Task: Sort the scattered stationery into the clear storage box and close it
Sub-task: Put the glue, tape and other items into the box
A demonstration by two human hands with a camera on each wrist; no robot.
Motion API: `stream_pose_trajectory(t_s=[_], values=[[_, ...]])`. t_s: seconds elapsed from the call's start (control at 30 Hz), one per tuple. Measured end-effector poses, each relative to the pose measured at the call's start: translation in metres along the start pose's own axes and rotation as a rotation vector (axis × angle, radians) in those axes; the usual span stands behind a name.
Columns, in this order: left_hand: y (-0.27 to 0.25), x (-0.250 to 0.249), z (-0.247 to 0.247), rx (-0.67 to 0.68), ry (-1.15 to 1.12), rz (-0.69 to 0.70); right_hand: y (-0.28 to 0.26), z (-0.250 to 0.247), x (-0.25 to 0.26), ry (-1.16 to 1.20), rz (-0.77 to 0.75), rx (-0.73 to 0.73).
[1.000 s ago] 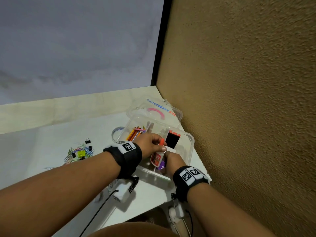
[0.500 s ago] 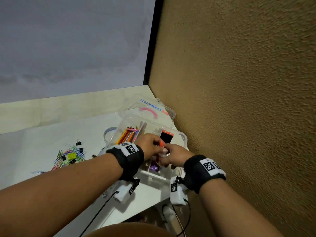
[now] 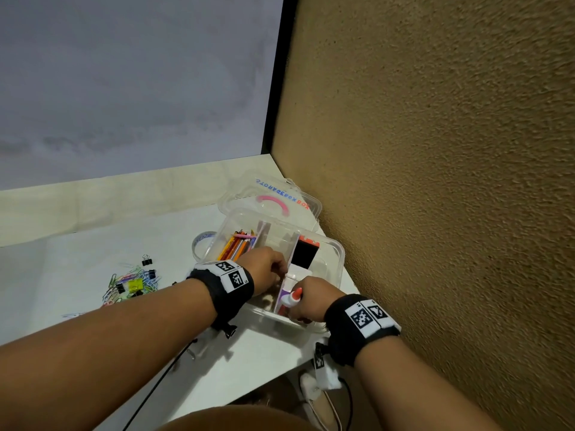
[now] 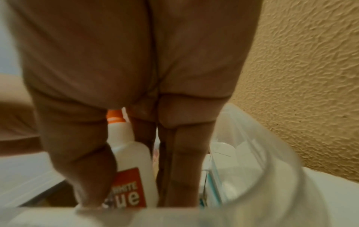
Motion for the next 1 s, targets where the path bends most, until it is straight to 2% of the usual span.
stream_pose_trajectory(t_s=[0.13, 0.23, 0.33, 0.43, 0.57, 0.8, 1.0], values=[[-0.001, 0.021, -0.007, -0.094, 0.216, 0.043, -0.001, -0.004, 0.002, 0.134, -0.014, -0.008], [-0.004, 0.044, -0.014, -0.191, 0.379, -0.016, -0.001, -0.008, -0.003, 0.293, -0.002, 0.014], [-0.009, 0.062, -0.012, -0.141, 0.387, -0.127, -0.001, -0.013, -0.008, 0.489, 0.057, 0.084], [-0.013, 0.067, -0.001, -0.093, 0.454, -0.127, -0.002, -0.015, -0.009, 0.621, 0.102, 0.165], [-0.016, 0.070, 0.004, -0.073, 0.540, -0.108, 0.003, -0.006, -0.010, 0.600, 0.137, 0.206], [-0.013, 0.071, 0.003, -0.053, 0.494, -0.103, 0.001, 0.000, -0.018, 0.643, 0.103, 0.260], [-0.012, 0.072, 0.004, -0.046, 0.516, -0.104, 0.006, 0.005, -0.020, 0.473, 0.051, 0.213]])
Point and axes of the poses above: each hand's wrist, its own y-axis towards the middle knuckle, its own z-axis out of the palm, x = y × z, the point moved 2 cm from there along y, towards the middle knuckle, and after that the axes turned 8 degrees about -x, right-handed, at the moved point
